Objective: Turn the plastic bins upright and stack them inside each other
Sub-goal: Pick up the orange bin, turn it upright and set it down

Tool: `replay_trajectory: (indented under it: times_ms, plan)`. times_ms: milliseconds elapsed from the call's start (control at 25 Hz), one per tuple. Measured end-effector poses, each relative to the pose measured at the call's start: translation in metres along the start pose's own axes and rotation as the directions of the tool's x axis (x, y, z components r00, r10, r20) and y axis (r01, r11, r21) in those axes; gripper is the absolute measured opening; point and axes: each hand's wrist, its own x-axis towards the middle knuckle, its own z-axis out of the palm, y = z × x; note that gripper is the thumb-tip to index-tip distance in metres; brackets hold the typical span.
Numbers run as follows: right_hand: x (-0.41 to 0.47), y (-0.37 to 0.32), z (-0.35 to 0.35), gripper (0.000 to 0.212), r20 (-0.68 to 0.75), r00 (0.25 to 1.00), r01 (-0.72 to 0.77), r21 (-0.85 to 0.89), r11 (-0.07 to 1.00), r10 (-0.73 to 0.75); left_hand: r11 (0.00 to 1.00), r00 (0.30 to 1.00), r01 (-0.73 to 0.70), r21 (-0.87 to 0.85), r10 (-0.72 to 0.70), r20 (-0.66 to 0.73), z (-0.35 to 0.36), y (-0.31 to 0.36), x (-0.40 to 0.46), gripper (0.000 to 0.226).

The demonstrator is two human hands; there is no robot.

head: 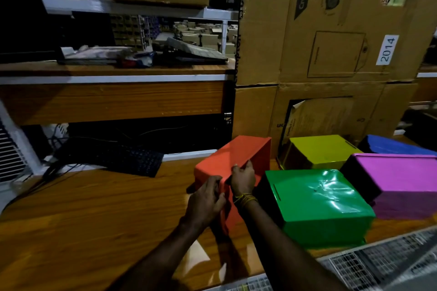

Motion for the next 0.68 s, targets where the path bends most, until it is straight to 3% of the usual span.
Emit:
replay_trajectory:
  times_ms: [160,280,360,480,680]
  plan:
    - [-0.025,-0.002,0.021,0.046,0.016,1.0,-0.011,-0.003,1.0,0.011,0.992,0.997,0.037,-0.119,-0.045,-0.058,-0.02,-0.017,-0.019,0.033]
    - [-0.04,0.001,0.032,0.029,0.062,0.998,0.02,0.009,1.0,-0.021,0.979,0.993,0.024,-0.204,-0.046,-0.106,-0.037,-0.027,-0.035,0.021]
    - [-0.042,0.012,0.041,0.032,0.078,0.995,0.059,0.01,0.998,-0.06,0.992,0.98,-0.023,-0.12,-0.001,-0.198,-0.047,-0.035,-0.039,0.011]
    - [-0.047,0.02,0.048,0.043,0.075,0.992,0.106,-0.005,0.994,-0.105,0.998,0.953,-0.049,-0.024,0.04,-0.299,-0.059,-0.041,-0.027,0.021]
    - [-0.062,0.021,0.038,0.035,0.153,0.974,0.145,0.138,0.98,-0.166,0.995,0.958,0.059,-0.083,-0.08,-0.276,-0.078,-0.054,0.004,0.026]
